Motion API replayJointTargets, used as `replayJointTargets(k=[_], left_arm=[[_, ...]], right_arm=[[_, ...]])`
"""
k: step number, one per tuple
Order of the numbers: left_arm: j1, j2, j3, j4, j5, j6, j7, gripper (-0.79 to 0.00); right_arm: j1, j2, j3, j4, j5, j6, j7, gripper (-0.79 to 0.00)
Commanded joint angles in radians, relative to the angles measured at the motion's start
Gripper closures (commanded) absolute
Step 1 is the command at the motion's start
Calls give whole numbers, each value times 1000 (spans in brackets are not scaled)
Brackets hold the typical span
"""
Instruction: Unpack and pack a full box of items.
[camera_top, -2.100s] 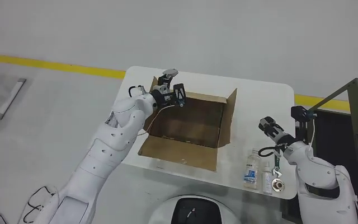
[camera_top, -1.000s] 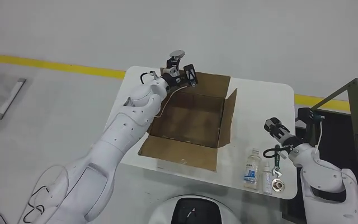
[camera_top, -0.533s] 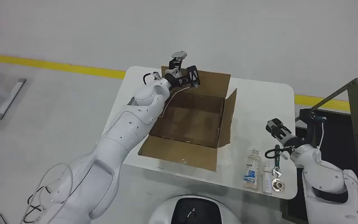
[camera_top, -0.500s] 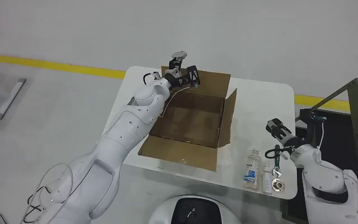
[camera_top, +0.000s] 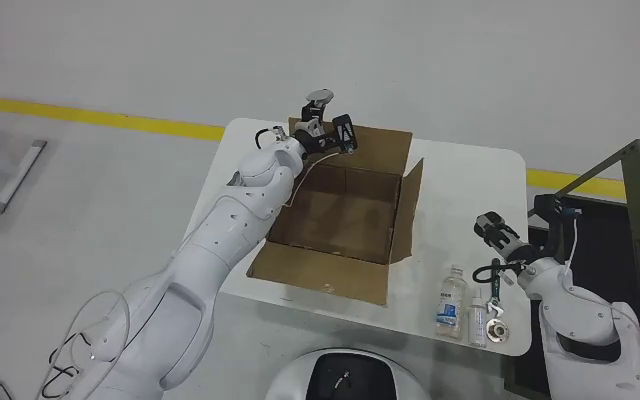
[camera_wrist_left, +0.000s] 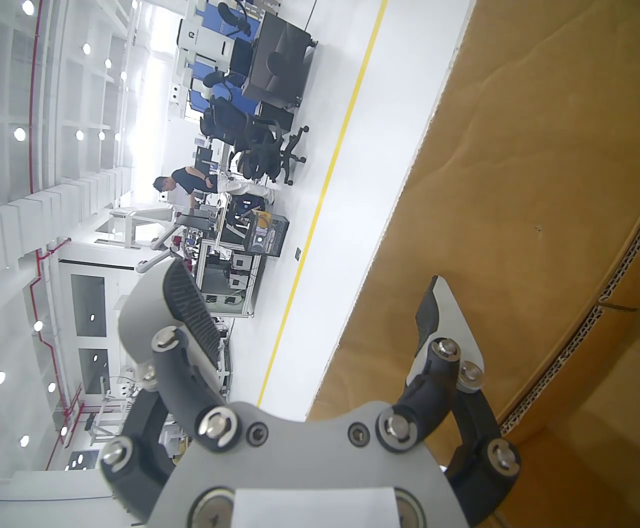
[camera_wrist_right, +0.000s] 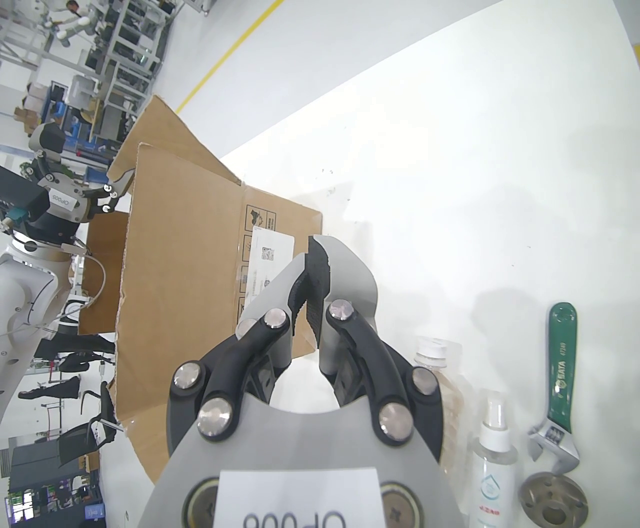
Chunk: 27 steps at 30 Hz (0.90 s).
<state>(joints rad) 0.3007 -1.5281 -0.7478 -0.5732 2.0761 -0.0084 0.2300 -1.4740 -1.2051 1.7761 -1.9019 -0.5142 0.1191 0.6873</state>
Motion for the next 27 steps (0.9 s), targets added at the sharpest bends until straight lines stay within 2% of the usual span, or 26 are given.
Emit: replayJointTargets(k=[1,5,7,11,16,18,27], left_arm=[[0,0,0,0,0,0,0,-785],[0,0,0,0,0,0,0,-785],[0,0,0,0,0,0,0,-785],[0,0,0,0,0,0,0,-785],[0,0,0,0,0,0,0,-785],[0,0,0,0,0,0,0,-785],[0,0,0,0,0,0,0,-785]], right_arm=[[0,0,0,0,0,0,0,0],[-3,0,-1,-5,-7,-3,-11,0],[-17,5,-17,-45,-107,1,-3,0],[-50,12,-70,-138,-355,120,50,0],[-70,13,-141,-200,-544,279,159,0],[-72,12,-152,-205,-567,310,175,0],[-72,12,-152,-205,-567,310,175,0]])
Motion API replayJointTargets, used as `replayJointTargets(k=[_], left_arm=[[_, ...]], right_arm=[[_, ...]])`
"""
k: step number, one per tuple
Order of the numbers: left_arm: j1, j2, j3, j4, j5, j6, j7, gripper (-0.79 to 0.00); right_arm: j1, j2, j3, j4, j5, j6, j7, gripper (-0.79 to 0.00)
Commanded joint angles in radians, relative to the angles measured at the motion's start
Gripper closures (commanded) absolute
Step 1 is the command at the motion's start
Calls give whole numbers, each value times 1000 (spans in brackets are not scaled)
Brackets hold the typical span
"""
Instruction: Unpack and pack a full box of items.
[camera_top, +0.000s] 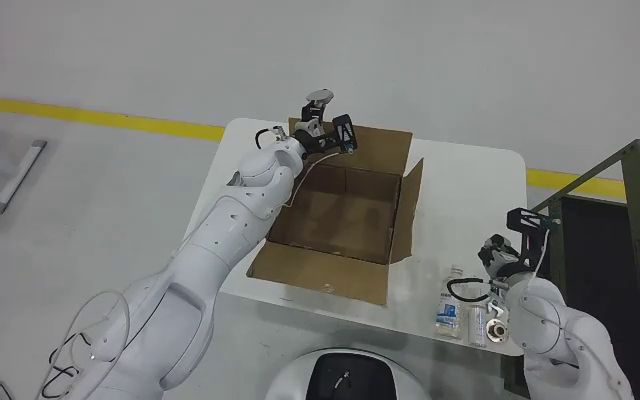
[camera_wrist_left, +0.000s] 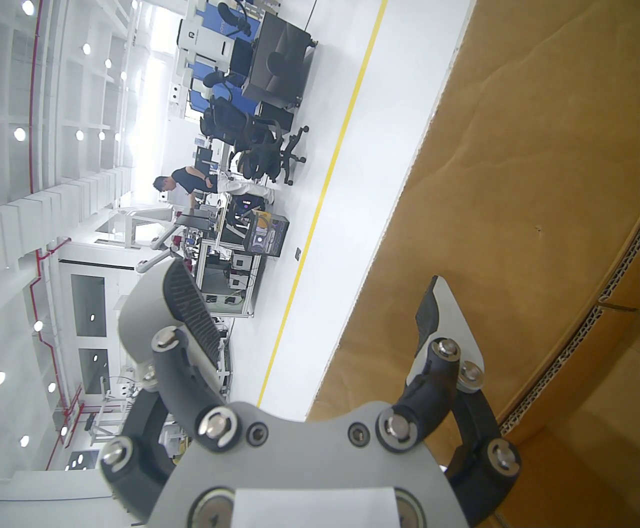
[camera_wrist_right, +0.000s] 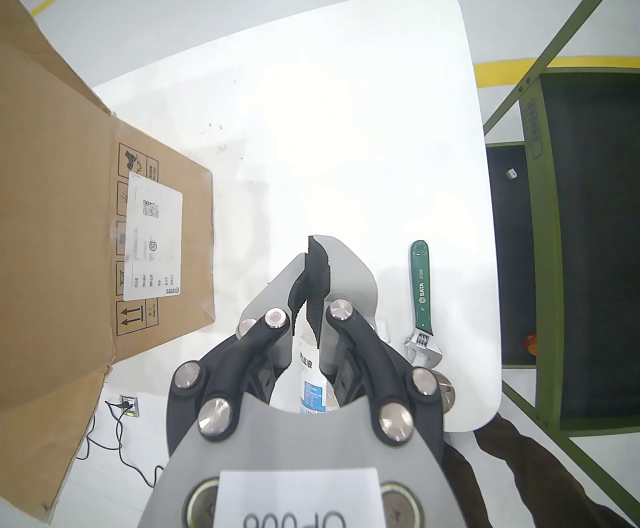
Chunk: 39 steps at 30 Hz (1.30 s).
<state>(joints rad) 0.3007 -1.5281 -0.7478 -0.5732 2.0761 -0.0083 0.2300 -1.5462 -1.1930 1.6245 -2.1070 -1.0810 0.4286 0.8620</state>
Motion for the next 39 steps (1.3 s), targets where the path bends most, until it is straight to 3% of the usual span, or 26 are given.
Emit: replayJointTargets(k=[1,3,6,13,18,31,32,33,35,36,38,39], left_arm=[[0,0,0,0,0,0,0,-785],[0,0,0,0,0,0,0,-785],[0,0,0,0,0,0,0,-785],[0,0,0,0,0,0,0,-785],[0,0,0,0,0,0,0,-785],[0,0,0,0,0,0,0,-785],[0,0,0,0,0,0,0,-785],[0,0,0,0,0,0,0,-785],[0,0,0,0,0,0,0,-785],[0,0,0,0,0,0,0,-785],[0,0,0,0,0,0,0,-785],[0,0,0,0,0,0,0,-785]], right_arm=[[-2,0,-1,2,-2,-3,-4,0],[-24,-1,-22,6,-28,-7,-5,0],[-39,-6,-52,1,-55,88,35,0],[-12,-14,-120,47,-182,286,244,0],[19,-25,-121,129,-150,260,269,0],[15,-28,-121,138,-123,231,250,0],[16,-28,-124,139,-124,231,268,-215],[21,-28,-126,138,-132,230,285,-323],[25,-28,-129,145,-154,227,303,-314],[26,-28,-128,150,-160,222,308,-348],[27,-31,-125,157,-171,212,317,-548],[28,-32,-123,160,-182,207,323,-526]])
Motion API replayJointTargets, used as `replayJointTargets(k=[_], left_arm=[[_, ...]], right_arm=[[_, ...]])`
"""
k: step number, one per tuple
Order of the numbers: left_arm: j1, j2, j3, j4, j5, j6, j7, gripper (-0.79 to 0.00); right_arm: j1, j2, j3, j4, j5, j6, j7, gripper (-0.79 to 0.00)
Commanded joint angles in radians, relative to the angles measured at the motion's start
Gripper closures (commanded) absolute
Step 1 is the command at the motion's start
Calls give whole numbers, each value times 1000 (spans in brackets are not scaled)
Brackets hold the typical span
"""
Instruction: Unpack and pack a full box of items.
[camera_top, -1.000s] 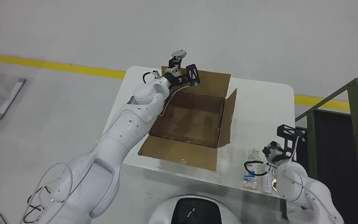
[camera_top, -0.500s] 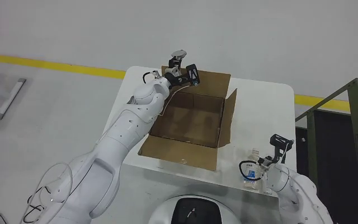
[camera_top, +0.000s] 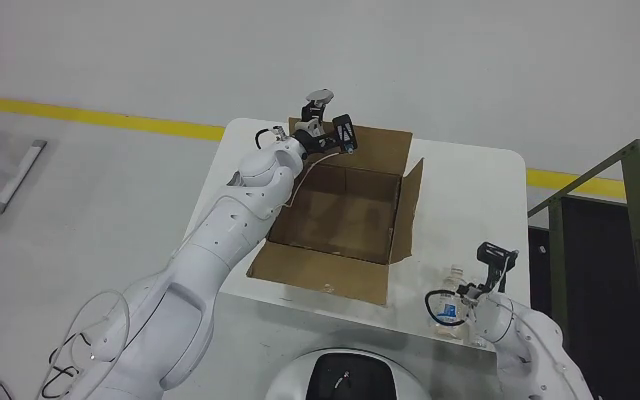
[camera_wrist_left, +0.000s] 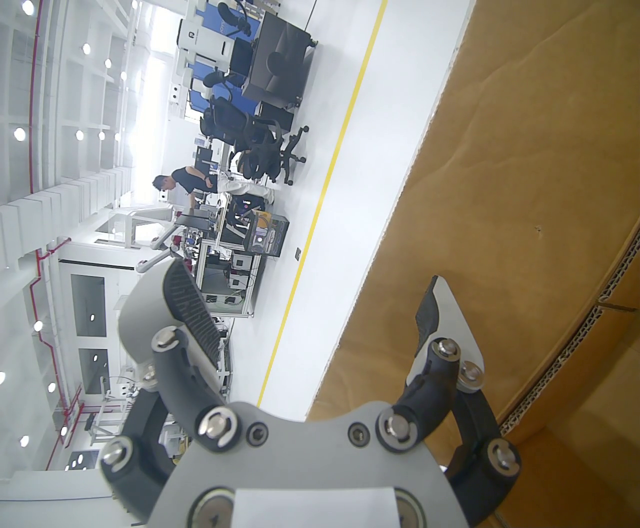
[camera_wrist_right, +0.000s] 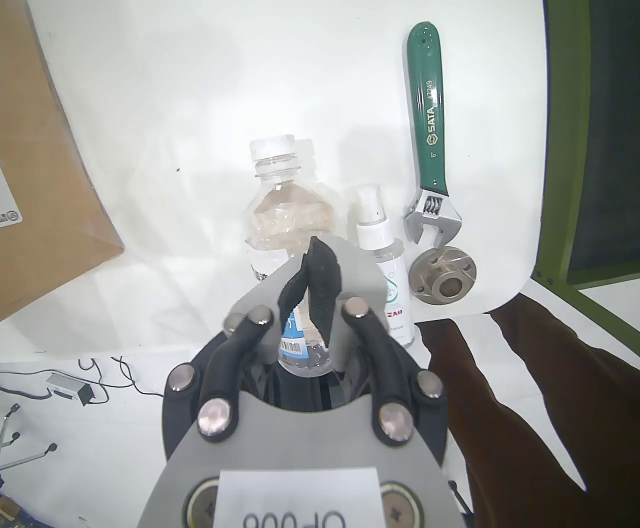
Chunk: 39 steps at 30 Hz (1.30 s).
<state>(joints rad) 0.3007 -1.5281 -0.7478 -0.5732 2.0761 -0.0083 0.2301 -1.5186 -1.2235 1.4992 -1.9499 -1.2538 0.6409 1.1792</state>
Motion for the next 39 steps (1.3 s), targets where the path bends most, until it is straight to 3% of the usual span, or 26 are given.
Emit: replayJointTargets(k=[1,17,25,31,39], left_arm=[[0,0,0,0,0,0,0,-785],[0,0,0,0,0,0,0,-785],[0,0,0,0,0,0,0,-785],[0,0,0,0,0,0,0,-785],[0,0,0,0,0,0,0,-785]], right_arm=[[1,-2,5,6,-20,-8,8,-517],[36,-43,-24,119,-8,-27,27,-486],[43,-58,-25,136,-5,-30,30,-566],[47,-69,-30,157,7,-23,23,-548],[65,-80,-40,193,22,-6,6,-597]])
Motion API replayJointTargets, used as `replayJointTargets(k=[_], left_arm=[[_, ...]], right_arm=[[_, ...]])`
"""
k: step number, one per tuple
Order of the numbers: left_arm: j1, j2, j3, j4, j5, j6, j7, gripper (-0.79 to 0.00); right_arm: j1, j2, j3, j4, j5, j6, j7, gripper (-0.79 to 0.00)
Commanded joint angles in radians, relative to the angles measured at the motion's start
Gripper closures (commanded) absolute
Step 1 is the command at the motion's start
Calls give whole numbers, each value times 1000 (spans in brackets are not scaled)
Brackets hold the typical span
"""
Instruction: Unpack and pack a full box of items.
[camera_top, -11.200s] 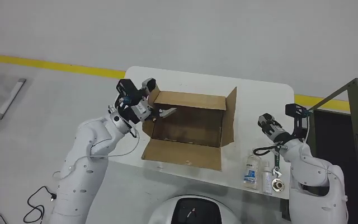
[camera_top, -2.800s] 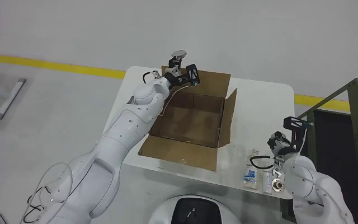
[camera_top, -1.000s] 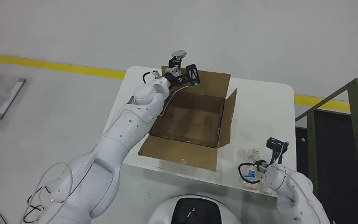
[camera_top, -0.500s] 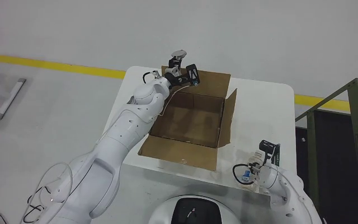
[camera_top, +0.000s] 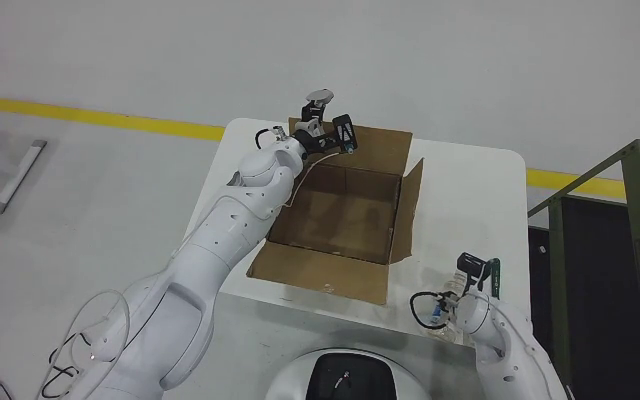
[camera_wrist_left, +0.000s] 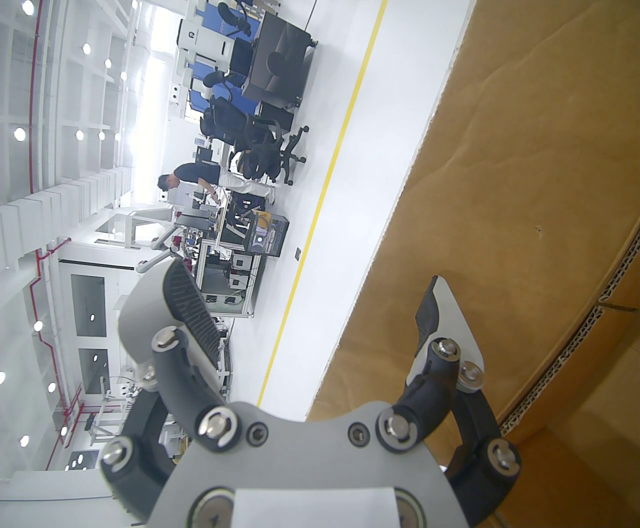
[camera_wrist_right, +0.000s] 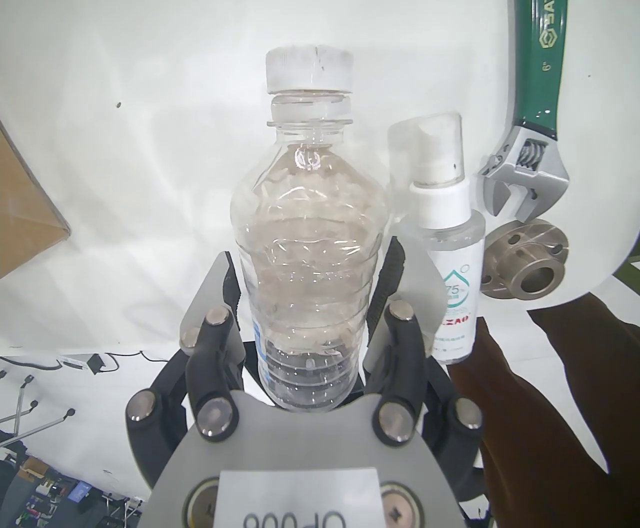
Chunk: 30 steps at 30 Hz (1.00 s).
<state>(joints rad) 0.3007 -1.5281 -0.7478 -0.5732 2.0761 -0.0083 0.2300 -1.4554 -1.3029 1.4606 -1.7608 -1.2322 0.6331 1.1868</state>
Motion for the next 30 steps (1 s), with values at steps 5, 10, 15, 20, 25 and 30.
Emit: replayJointTargets(k=[5,10,15,20,25,30], left_arm=[[0,0,0,0,0,0,0,-785],[0,0,0,0,0,0,0,-785],[0,0,0,0,0,0,0,-785],[0,0,0,0,0,0,0,-785],[0,0,0,0,0,0,0,-785],[10,6,-13,-28,-1,7,0,-785]], right_arm=[[8,-6,-5,20,0,6,-5,-585],[12,-9,-9,30,-5,5,-5,-369],[13,-12,-7,26,-13,2,-2,0],[5,-12,11,-49,-4,-10,11,0],[-8,-10,58,-172,14,-36,36,0],[-21,-10,113,-296,59,-60,60,0]])
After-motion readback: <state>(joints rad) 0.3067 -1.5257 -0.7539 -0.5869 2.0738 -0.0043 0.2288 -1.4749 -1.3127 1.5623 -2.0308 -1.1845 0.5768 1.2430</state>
